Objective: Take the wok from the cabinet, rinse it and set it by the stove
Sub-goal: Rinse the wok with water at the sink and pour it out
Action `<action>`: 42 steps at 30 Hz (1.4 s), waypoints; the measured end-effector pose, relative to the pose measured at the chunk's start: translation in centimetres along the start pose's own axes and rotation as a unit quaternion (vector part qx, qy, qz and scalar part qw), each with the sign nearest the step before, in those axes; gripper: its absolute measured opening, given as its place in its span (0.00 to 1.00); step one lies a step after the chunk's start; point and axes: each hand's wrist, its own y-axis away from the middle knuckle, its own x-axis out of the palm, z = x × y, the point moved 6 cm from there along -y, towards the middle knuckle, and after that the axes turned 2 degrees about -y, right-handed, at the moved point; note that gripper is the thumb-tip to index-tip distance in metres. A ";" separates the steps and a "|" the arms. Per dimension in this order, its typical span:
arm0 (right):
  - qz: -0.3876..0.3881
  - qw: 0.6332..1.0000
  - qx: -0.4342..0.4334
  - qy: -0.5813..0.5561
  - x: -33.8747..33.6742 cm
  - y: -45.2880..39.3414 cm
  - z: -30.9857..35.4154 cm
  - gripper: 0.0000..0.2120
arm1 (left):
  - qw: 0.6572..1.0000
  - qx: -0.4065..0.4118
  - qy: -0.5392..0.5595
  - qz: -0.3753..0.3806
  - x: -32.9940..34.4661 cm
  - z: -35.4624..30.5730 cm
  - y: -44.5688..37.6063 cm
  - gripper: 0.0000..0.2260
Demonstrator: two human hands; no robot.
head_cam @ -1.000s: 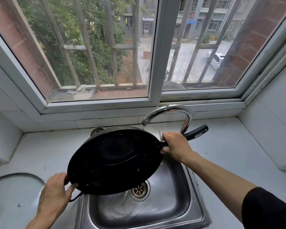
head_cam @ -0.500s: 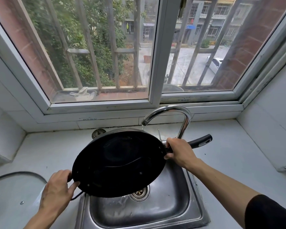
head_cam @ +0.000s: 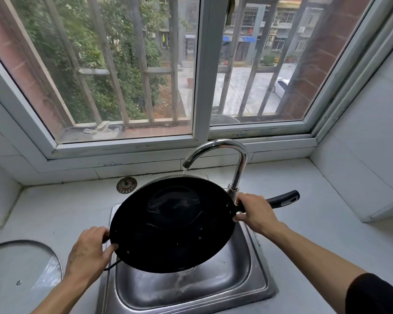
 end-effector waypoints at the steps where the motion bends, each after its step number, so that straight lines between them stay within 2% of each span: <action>1: -0.002 1.000 0.000 0.004 0.0 0.2 -0.3 0.19 | 1.000 0.002 -0.001 0.003 0.2 -0.1 -0.2 0.18; 17: 0.008 0.998 -0.030 0.048 0.1 0.3 -1.2 0.12 | 1.000 -0.023 0.002 0.017 -0.5 -1.2 -2.9 0.10; 27: -0.027 0.998 -0.011 0.047 0.3 0.2 -1.0 0.18 | 0.999 -0.045 0.023 0.003 -2.7 -1.8 -3.8 0.10; 33: -0.011 0.998 0.012 0.068 -0.1 0.3 -1.3 0.20 | 0.995 -0.037 0.071 0.062 -2.5 -1.7 -3.2 0.23; 37: 0.010 0.998 0.038 0.052 -0.5 0.3 -1.9 0.20 | 0.980 0.060 0.097 0.161 -2.3 -2.2 -2.1 0.42; 39: 0.024 0.998 0.048 0.045 -0.6 0.2 -2.2 0.21 | 0.969 0.104 0.074 0.211 -1.9 -1.9 -1.6 0.52; 40: 0.031 0.997 0.055 0.045 -0.6 0.2 -2.4 0.22 | 0.965 0.127 0.042 0.226 -1.6 -1.8 -1.4 0.55; 42: 0.047 0.996 0.069 0.038 -0.5 0.1 -2.6 0.22 | 0.956 0.181 -0.031 0.229 -1.2 -1.9 -1.1 0.54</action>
